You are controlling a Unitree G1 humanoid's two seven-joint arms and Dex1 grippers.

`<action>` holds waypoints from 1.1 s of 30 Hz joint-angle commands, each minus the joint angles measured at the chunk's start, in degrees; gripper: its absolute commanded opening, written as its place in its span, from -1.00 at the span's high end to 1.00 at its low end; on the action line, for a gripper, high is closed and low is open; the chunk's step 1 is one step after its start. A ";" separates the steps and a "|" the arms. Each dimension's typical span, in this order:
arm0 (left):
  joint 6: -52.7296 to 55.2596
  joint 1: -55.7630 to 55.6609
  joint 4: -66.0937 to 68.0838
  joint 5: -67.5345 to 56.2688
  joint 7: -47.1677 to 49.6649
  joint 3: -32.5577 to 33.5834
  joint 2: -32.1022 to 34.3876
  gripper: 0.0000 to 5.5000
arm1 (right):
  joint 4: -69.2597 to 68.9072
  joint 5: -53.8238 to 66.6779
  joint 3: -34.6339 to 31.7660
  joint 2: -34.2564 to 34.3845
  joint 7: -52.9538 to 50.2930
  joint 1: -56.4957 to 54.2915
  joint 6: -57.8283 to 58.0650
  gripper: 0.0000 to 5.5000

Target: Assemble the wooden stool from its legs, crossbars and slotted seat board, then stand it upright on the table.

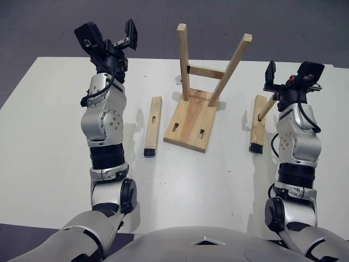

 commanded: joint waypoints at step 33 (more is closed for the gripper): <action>-3.03 -0.43 4.44 1.37 -0.53 0.90 -1.02 -0.96 | 6.43 -6.66 1.55 0.09 -4.44 -1.29 -3.12 -0.96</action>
